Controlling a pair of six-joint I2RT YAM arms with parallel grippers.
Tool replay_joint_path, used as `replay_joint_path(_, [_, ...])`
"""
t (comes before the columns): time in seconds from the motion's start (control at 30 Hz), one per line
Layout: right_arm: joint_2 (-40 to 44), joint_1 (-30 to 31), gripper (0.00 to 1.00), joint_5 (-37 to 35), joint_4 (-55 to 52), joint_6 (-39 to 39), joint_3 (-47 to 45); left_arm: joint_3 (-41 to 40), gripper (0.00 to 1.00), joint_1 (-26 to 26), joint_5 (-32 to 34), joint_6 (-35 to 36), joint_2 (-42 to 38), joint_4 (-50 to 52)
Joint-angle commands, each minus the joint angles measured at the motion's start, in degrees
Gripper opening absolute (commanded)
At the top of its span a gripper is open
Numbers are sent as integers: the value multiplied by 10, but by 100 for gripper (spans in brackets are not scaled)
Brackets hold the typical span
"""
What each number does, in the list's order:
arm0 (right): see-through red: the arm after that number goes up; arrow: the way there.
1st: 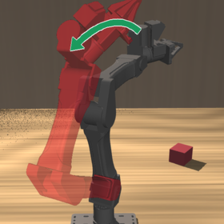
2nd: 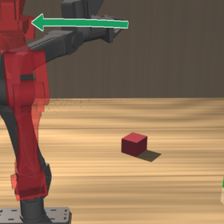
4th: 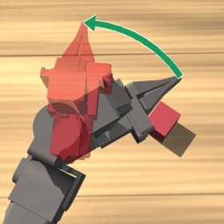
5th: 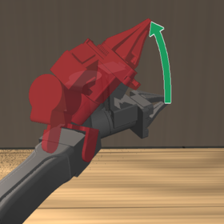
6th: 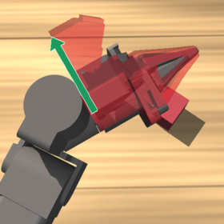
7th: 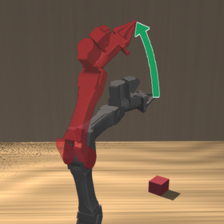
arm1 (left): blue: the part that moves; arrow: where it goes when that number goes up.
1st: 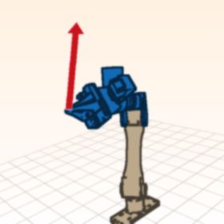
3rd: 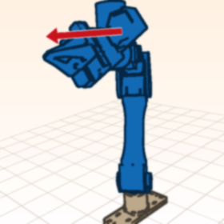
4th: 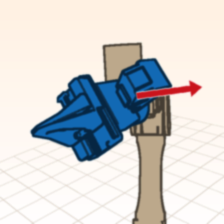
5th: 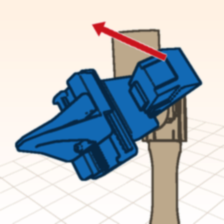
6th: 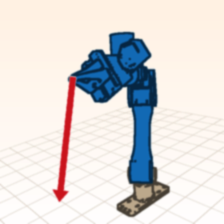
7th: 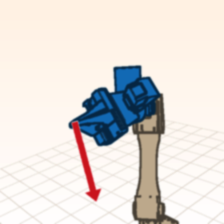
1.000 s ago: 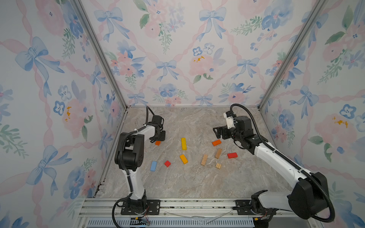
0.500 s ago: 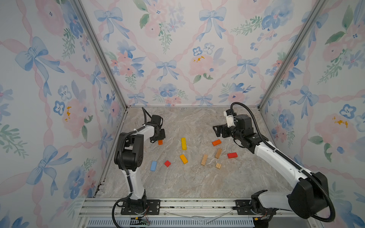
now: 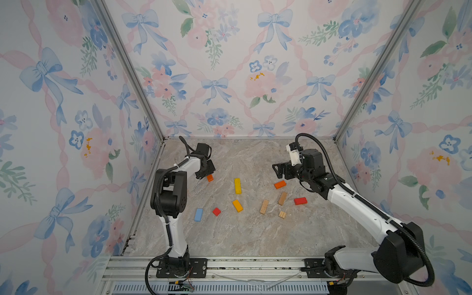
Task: Assemble the letter v with building blocks
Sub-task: Adjust the building block at the center of the board.
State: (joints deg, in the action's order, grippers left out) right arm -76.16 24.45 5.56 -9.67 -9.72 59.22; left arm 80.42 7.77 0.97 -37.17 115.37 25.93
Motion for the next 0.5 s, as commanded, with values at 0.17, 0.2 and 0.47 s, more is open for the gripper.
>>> replay_joint_path(0.17, [-7,10,96,-5,-3,-17,22,38,8,-7,27,-68,45,30])
replay_joint_path(0.2, [-7,10,96,-4,-3,-17,21,40,8,-7,31,-69,47,31])
replay_joint_path(0.47, [-12,14,96,-5,-3,-27,20,58,15,-7,56,-70,63,49])
